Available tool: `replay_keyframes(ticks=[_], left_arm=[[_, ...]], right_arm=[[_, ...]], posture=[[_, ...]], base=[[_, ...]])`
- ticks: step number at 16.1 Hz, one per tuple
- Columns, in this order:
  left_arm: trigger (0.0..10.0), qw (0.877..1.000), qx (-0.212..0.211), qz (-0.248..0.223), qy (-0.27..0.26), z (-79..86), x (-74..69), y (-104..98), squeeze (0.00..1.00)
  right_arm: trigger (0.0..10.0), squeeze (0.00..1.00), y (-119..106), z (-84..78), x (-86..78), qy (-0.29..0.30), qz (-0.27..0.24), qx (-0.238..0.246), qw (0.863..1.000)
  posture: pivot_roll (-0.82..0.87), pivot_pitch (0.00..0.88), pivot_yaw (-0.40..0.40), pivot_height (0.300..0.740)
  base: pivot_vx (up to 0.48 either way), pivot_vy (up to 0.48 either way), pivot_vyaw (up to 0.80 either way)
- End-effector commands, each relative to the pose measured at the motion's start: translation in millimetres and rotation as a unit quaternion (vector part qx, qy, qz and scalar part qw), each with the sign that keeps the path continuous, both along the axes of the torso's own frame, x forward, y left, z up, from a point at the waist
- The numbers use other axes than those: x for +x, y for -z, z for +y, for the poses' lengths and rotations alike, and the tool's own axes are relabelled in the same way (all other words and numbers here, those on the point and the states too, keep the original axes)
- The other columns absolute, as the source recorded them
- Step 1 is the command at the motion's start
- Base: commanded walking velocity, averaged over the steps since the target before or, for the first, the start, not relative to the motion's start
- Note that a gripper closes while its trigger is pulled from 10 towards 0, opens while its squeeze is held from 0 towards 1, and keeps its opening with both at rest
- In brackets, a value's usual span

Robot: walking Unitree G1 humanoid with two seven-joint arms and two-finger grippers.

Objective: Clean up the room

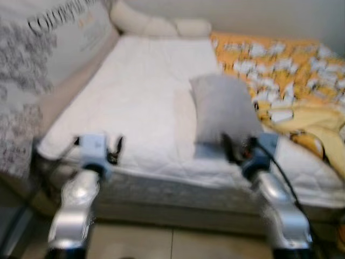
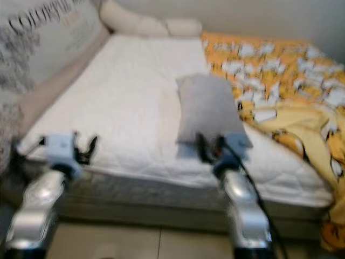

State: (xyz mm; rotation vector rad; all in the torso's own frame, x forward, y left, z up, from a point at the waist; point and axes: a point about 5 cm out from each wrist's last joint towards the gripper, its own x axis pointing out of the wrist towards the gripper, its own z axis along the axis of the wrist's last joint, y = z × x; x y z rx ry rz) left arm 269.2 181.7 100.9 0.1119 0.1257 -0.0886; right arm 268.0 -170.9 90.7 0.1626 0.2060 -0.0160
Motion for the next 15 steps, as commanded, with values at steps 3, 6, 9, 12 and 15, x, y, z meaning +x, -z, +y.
replay_keyframes(ticks=[3, 6, 9, 12, 15], left_arm=[[10.0, 1.000, 0.012, -0.006, 0.006, -0.3, 4.6, -4.9, 0.00], [10.0, 1.000, 0.016, -0.012, 0.011, 0.7, 6.4, -7.4, 0.00], [10.0, 0.999, -0.004, -0.022, 0.032, -9.2, 1.8, -6.7, 0.00], [10.0, 0.999, -0.024, -0.018, 0.033, -6.4, 4.5, -9.1, 0.00], [10.0, 0.999, -0.029, -0.019, 0.018, -0.4, 4.2, -10.1, 0.00]], right_arm=[[10.0, 0.00, 0.0, -4.0, 6.6, 0.020, -0.005, -0.034, 0.999], [10.0, 0.00, 4.2, -9.7, 8.1, 0.041, 0.003, -0.070, 0.997], [10.0, 0.00, 9.3, -12.2, 4.4, 0.039, 0.010, -0.035, 0.999], [10.0, 0.00, -0.9, -9.3, 10.7, 0.038, -0.012, -0.025, 0.999], [10.0, 0.00, -3.9, -3.1, 12.9, 0.028, -0.018, -0.020, 0.999]], posture=[[0.08, 0.000, 0.010, 0.740], [0.09, 0.000, -0.004, 0.740], [0.09, 0.000, -0.001, 0.740], [0.09, 0.000, 0.004, 0.740], [0.09, 0.000, -0.017, 0.740]], base=[[0.000, -0.167, 0.00], [0.000, 0.000, 0.00], [0.000, 0.000, 0.00], [0.000, 0.000, -0.52], [0.000, 0.000, -0.46]])
